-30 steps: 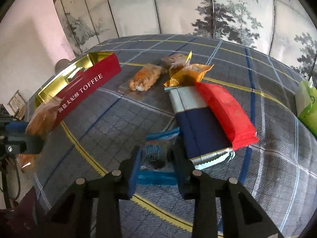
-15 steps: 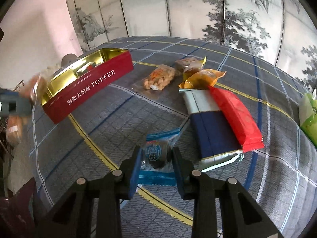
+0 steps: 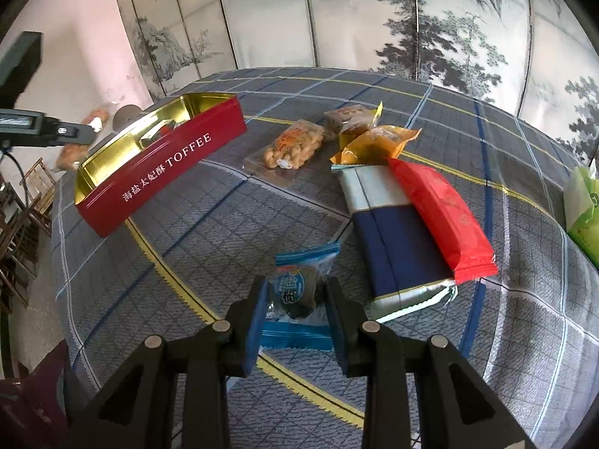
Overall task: Organize snacks
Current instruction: 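Drop the twisted-snack bag into the tin with left gripper while right grasps blue candy, then carry the blue-wrapped candy over the gold tin and open the right gripper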
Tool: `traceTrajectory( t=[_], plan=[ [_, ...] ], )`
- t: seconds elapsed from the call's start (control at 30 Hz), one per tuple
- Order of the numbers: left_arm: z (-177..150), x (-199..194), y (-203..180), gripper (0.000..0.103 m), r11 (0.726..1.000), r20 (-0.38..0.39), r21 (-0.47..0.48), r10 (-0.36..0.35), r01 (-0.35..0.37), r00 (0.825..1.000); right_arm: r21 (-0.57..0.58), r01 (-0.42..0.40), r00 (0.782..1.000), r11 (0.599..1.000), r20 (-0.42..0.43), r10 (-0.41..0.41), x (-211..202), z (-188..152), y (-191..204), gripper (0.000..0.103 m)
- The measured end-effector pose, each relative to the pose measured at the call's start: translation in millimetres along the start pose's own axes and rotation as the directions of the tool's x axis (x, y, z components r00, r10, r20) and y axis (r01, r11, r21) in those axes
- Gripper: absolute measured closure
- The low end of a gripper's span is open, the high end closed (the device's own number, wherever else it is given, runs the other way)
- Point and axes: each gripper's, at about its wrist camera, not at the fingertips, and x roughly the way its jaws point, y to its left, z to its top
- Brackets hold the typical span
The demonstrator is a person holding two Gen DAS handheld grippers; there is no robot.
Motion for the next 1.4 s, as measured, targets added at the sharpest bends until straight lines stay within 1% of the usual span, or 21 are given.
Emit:
traceTrajectory(
  t=[0.17, 0.27, 0.37, 0.53, 0.63, 0.73, 0.9, 1.0, 1.07, 1.13, 1.2, 1.3, 1.4],
  plan=[
    [12, 22, 2, 0.070, 0.999, -0.014, 0.014, 0.034, -0.033, 0.999, 0.012, 0.001, 1.000, 1.000, 0.001, -0.001, 0, 0, -1, 0.072],
    [21, 30, -2, 0.070, 0.999, -0.003, 0.037, 0.038, -0.038, 0.999, 0.012, 0.002, 1.000, 1.000, 0.000, -0.002, 0, 0, -2, 0.072],
    [30, 39, -11, 0.070, 0.994, 0.012, 0.097, 0.044, -0.045, 0.999, 0.014, 0.002, 1.000, 1.000, 0.001, -0.002, 0, 0, -2, 0.072],
    [43, 52, -25, 0.070, 0.985, 0.021, 0.163, 0.050, -0.052, 0.999, 0.019, 0.002, 1.000, 1.000, 0.005, -0.002, 0, -1, -2, 0.072],
    [49, 60, -31, 0.070, 0.983, 0.013, 0.179, 0.042, -0.044, 0.999, 0.020, 0.001, 1.000, 1.000, 0.004, -0.001, 0, -1, -2, 0.072],
    [54, 69, -34, 0.070, 0.979, 0.006, 0.195, 0.063, -0.063, 0.998, 0.021, 0.000, 1.000, 1.000, 0.004, 0.000, 0, -1, -2, 0.072],
    [60, 82, -36, 0.070, 0.976, -0.015, 0.210, 0.071, -0.066, 0.997, 0.023, -0.001, 1.000, 1.000, 0.005, 0.001, 0, -1, -2, 0.072],
    [60, 84, -37, 0.066, 0.975, -0.014, 0.213, 0.064, -0.060, 0.998, 0.024, -0.001, 1.000, 1.000, 0.005, 0.001, 0, -1, -3, 0.072],
    [60, 83, -37, 0.054, 0.974, -0.002, 0.214, 0.072, -0.070, 0.997, 0.023, -0.001, 1.000, 1.000, 0.005, 0.001, 0, -1, -3, 0.072],
    [57, 74, -38, 0.034, 0.973, 0.035, 0.213, 0.081, -0.086, 0.996, 0.023, -0.001, 1.000, 1.000, 0.005, 0.001, 0, -1, -3, 0.072],
    [54, 63, -37, 0.025, 0.976, 0.080, 0.194, 0.088, -0.103, 0.993, 0.023, -0.002, 1.000, 1.000, 0.005, 0.001, 0, -1, -3, 0.072],
    [44, 40, -31, 0.025, 0.983, 0.136, 0.144, 0.091, -0.111, 0.986, 0.022, 0.000, 1.000, 1.000, 0.005, 0.000, -1, -2, -3, 0.072],
    [26, 19, -21, 0.024, 0.989, 0.170, 0.086, 0.104, -0.120, 0.980, 0.021, 0.002, 1.000, 1.000, 0.005, -0.002, -1, -2, -3, 0.072]
  ],
)
